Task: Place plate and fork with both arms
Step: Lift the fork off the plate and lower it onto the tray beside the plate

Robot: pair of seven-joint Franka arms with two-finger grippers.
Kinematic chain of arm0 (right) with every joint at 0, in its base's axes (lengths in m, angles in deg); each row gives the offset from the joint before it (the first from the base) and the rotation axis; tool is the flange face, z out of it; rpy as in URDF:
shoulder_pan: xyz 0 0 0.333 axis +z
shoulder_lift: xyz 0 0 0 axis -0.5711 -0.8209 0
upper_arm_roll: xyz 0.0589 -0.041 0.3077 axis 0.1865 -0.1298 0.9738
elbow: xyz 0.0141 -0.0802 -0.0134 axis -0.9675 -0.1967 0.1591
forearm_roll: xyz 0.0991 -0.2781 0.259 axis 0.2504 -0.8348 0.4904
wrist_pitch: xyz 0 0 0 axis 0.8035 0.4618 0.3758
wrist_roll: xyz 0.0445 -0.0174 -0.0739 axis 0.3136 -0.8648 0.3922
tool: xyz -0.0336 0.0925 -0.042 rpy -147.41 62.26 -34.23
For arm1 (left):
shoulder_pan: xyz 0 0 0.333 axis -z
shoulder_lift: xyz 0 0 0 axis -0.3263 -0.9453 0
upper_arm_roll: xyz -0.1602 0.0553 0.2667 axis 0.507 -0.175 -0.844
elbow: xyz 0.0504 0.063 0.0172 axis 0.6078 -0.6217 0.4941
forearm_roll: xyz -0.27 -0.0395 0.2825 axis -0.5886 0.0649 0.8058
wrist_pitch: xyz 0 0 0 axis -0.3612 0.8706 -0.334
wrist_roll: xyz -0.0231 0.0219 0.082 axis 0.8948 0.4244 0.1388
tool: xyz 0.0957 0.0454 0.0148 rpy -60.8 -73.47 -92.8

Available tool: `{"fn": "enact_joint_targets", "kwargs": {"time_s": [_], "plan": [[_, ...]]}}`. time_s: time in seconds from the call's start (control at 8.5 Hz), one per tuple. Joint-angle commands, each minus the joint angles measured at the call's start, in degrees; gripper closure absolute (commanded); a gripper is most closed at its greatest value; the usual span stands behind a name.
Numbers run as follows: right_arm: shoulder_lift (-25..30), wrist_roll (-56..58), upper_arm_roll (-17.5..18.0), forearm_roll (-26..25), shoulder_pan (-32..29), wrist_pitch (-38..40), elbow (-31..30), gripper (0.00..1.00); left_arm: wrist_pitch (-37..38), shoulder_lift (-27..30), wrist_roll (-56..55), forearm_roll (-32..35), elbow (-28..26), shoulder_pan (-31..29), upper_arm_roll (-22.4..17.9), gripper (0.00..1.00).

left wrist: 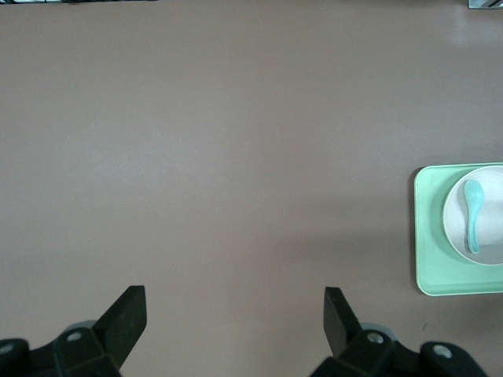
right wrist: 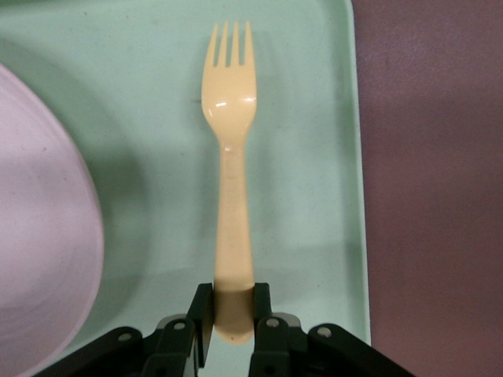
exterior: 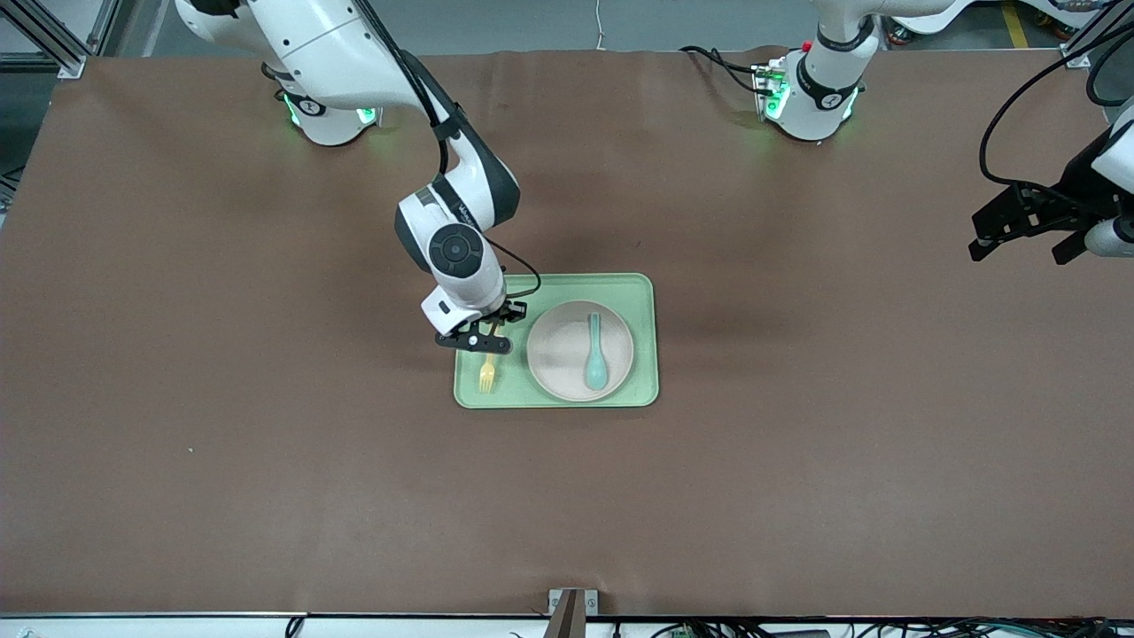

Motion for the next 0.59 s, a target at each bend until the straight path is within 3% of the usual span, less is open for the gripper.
{"fn": "enact_joint_targets", "kwargs": {"time_s": [0.0,0.24,0.47], "plan": [[1.0,1.6,0.5,1.2,-0.3,-0.3,-1.5,0.23,-0.2,0.6,-0.5,1.3,-0.4,-0.1,0.3,0.01],[1.8,2.5,0.5,1.1,-0.7,2.8,-1.3,0.19,-0.2,0.6,-0.4,1.3,-0.5,-0.2,0.3,0.00],[13.8,5.4,0.3,1.1,-6.0,12.6,-0.2,0.18,-0.2,0.6,-0.4,1.3,-0.5,-0.2,0.3,0.01]]}}
